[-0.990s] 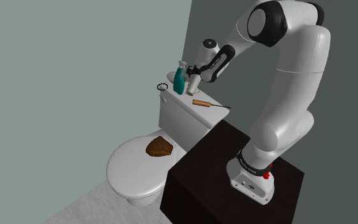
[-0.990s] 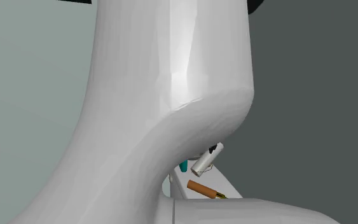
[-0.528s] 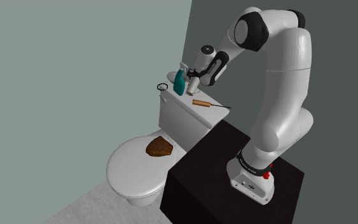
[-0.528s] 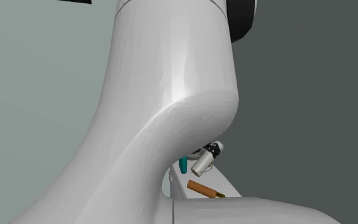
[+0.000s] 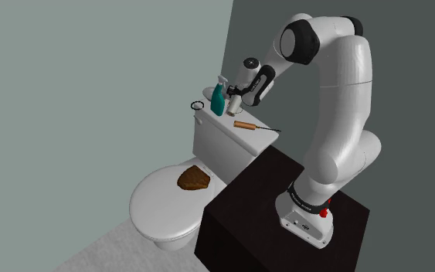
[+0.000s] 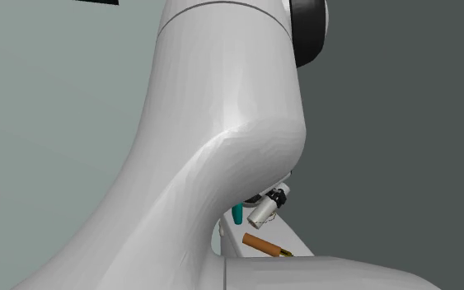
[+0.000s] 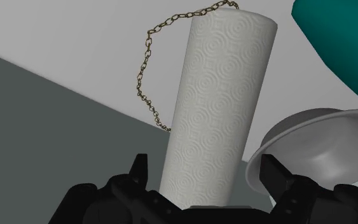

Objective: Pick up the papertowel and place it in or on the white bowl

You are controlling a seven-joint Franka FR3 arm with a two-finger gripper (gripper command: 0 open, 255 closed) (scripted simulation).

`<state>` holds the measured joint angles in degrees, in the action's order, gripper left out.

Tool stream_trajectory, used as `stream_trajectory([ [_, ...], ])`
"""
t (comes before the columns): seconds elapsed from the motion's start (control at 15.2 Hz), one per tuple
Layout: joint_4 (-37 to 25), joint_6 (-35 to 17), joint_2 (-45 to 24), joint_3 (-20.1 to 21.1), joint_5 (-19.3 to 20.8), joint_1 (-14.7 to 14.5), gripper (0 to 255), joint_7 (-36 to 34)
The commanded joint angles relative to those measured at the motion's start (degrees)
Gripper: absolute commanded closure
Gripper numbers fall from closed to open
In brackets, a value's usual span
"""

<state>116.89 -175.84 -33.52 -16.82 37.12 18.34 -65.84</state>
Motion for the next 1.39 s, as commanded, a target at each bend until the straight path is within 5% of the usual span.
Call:
stream_trajectory([
  [0.0, 0.0, 0.0, 0.0, 0.0, 0.0, 0.0, 0, 0.0],
  [0.07, 0.0, 0.0, 0.0, 0.0, 0.0, 0.0, 0, 0.0],
  [0.13, 0.0, 0.0, 0.0, 0.0, 0.0, 0.0, 255, 0.0],
  [0.73, 0.0, 0.0, 0.0, 0.0, 0.0, 0.0, 255, 0.0],
  [1.32, 1.5, 5.1, 6.6, 3.9, -2.0, 3.0, 255, 4.2],
])
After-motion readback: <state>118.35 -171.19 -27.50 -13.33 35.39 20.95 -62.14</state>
